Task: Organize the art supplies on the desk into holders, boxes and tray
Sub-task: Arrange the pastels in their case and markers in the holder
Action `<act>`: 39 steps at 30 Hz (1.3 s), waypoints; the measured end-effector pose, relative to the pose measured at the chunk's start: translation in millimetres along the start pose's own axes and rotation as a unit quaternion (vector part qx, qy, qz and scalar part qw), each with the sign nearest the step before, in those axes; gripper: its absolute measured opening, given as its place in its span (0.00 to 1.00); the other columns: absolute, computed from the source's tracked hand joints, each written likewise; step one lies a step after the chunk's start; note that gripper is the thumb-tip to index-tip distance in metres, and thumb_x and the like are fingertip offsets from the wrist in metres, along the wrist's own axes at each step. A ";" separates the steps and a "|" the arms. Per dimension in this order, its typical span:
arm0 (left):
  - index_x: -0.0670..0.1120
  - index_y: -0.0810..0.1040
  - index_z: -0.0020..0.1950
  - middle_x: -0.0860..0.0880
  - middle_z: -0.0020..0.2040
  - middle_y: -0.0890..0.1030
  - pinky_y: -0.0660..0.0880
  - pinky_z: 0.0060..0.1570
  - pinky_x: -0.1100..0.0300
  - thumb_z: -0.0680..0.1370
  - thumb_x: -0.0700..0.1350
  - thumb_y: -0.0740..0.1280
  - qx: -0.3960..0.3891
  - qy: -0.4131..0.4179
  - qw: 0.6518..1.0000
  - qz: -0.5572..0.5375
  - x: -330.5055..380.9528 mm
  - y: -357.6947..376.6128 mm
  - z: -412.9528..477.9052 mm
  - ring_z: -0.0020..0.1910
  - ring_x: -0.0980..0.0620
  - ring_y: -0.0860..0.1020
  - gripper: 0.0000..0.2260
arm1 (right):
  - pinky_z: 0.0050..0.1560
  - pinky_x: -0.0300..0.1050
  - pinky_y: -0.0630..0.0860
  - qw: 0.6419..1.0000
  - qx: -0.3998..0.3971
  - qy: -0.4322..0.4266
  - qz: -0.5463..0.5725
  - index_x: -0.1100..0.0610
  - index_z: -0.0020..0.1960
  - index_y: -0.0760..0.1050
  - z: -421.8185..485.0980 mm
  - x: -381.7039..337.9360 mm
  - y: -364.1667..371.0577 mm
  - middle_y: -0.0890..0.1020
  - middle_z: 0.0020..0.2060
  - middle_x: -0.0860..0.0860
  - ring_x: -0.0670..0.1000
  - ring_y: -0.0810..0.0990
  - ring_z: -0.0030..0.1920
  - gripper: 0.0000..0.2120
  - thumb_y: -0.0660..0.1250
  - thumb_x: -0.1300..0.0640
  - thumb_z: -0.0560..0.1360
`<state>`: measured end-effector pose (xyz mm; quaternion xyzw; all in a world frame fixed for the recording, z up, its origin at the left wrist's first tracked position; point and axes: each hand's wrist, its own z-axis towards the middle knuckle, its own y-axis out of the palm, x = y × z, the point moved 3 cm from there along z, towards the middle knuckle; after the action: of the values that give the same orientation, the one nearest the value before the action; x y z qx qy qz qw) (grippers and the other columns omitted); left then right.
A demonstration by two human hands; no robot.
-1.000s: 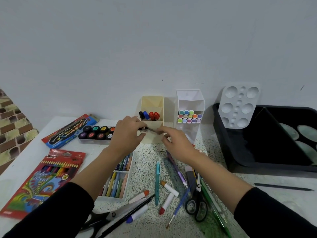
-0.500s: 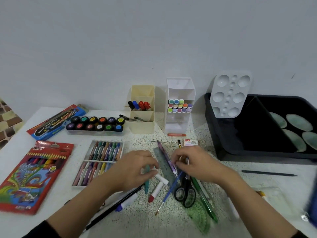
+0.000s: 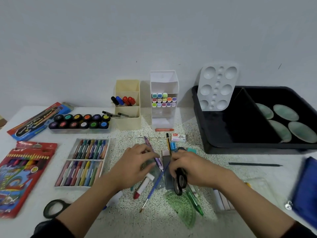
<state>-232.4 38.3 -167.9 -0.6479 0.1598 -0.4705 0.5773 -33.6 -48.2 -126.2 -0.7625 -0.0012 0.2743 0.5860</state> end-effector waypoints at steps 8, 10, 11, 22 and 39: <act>0.66 0.70 0.71 0.56 0.71 0.68 0.61 0.61 0.49 0.82 0.64 0.51 -0.034 0.001 0.999 0.042 18.1 9.7 7.7 0.68 0.55 0.63 0.20 | 0.43 0.35 0.73 0.918 0.294 0.101 0.246 0.50 0.49 0.76 -19.3 19.4 -15.0 0.79 0.46 0.44 0.46 0.78 0.45 0.07 0.72 0.59 0.77; 0.67 0.67 0.72 0.56 0.73 0.66 0.58 0.61 0.50 0.82 0.65 0.50 -0.044 0.004 0.997 0.067 19.8 12.3 11.0 0.70 0.54 0.61 0.20 | 0.43 0.33 0.72 0.900 0.323 0.120 0.265 0.51 0.50 0.76 -21.1 18.7 -14.9 0.79 0.47 0.45 0.46 0.79 0.45 0.04 0.71 0.56 0.78; 0.68 0.67 0.72 0.56 0.73 0.67 0.57 0.59 0.51 0.81 0.66 0.50 -0.044 0.005 0.996 0.076 20.0 12.9 12.6 0.71 0.54 0.61 0.20 | 0.43 0.34 0.73 0.896 0.331 0.125 0.267 0.51 0.50 0.76 -21.6 18.1 -15.2 0.80 0.46 0.45 0.45 0.79 0.45 0.03 0.70 0.56 0.79; 0.62 0.76 0.59 0.61 0.60 0.75 0.57 0.50 0.52 0.80 0.65 0.51 0.003 -0.002 0.996 0.089 1.9 -1.4 7.4 0.58 0.56 0.70 0.19 | 0.43 0.43 0.76 0.870 0.366 0.113 0.311 0.51 0.53 0.76 0.8 -5.3 -47.4 0.81 0.38 0.43 0.45 0.80 0.39 0.05 0.66 0.51 0.81; 0.57 0.72 0.66 0.57 0.61 0.74 0.72 0.51 0.60 0.72 0.56 0.77 0.238 -0.169 0.952 -0.092 -89.3 -137.8 8.2 0.56 0.56 0.74 0.25 | 0.52 0.49 0.78 0.855 0.488 -0.050 0.168 0.59 0.60 0.74 129.0 -78.6 -125.6 0.79 0.51 0.52 0.50 0.80 0.51 0.08 0.61 0.57 0.84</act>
<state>-317.4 149.0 -81.1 -0.5732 -0.1173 -0.4301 0.6875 -114.4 80.9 -2.1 -0.3528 0.2317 0.3723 0.8266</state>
